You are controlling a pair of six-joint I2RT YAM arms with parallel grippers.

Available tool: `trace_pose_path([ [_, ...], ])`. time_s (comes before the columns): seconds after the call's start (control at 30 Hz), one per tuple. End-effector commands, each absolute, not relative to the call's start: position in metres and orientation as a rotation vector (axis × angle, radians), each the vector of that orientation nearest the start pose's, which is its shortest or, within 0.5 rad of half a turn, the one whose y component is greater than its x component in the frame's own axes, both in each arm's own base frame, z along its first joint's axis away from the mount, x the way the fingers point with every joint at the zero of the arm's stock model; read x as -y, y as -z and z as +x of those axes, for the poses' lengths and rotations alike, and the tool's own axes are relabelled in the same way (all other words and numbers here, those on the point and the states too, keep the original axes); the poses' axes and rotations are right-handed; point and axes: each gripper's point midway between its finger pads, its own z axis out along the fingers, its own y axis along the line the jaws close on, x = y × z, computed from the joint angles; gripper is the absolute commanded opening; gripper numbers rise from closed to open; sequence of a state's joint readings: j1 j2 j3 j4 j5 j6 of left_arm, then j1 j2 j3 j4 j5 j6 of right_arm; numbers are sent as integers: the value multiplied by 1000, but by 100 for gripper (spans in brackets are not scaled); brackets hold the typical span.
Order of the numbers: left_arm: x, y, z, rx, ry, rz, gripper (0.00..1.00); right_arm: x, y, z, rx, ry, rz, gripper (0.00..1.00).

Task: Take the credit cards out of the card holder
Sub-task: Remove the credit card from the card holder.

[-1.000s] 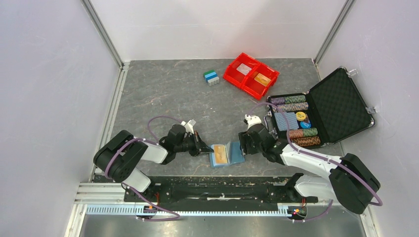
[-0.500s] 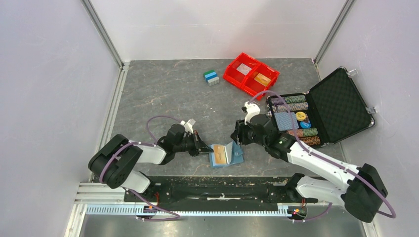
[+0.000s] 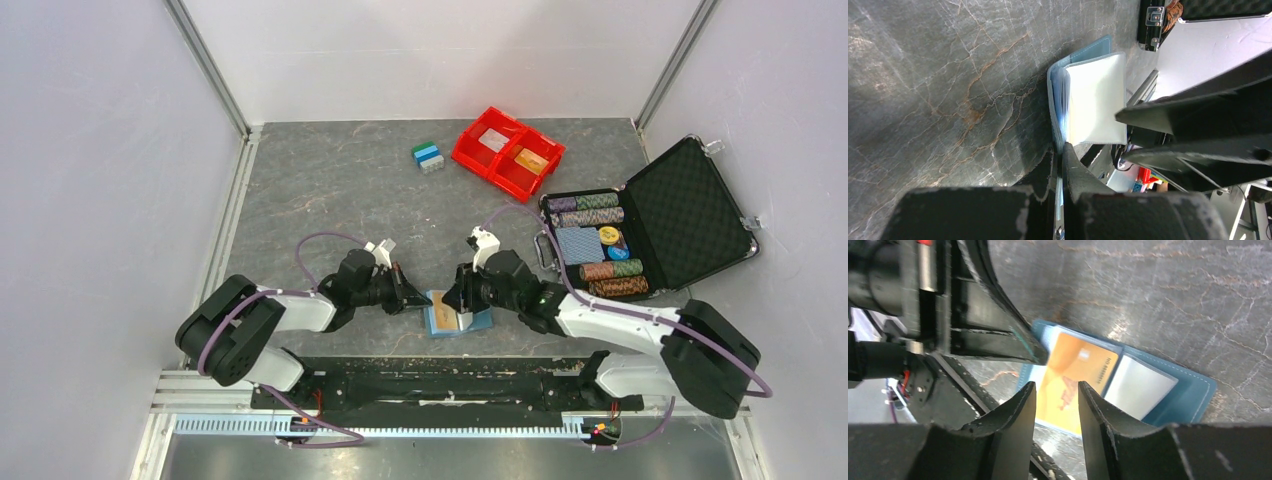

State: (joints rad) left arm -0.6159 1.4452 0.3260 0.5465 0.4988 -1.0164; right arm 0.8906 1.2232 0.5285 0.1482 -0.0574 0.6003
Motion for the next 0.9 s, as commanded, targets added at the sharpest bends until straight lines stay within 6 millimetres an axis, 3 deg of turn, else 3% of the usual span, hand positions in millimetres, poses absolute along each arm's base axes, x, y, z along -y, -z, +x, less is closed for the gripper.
trace_pose_path([
  [0.0,275,-51,195,-2407,1348,-75,5,-287,-77,200,-2204,-920,-430,39],
  [0.27,270,-37,194,-2441,1294,-73,8,-259,-49,189,-2249,-1018,-384,32],
  [0.47,252,-25,195,-2504,1121,-85,31,-251,-45,186,-2246,-1090,-395,27],
  [0.67,246,-50,198,-2476,1074,-59,46,-261,-61,180,-2193,-1207,-394,27],
  [0.77,250,-66,199,-2445,1108,-44,47,-267,-72,180,-2159,-1263,-375,26],
  [0.87,255,-76,198,-2427,1151,-37,40,-270,-79,183,-2144,-1285,-360,26],
])
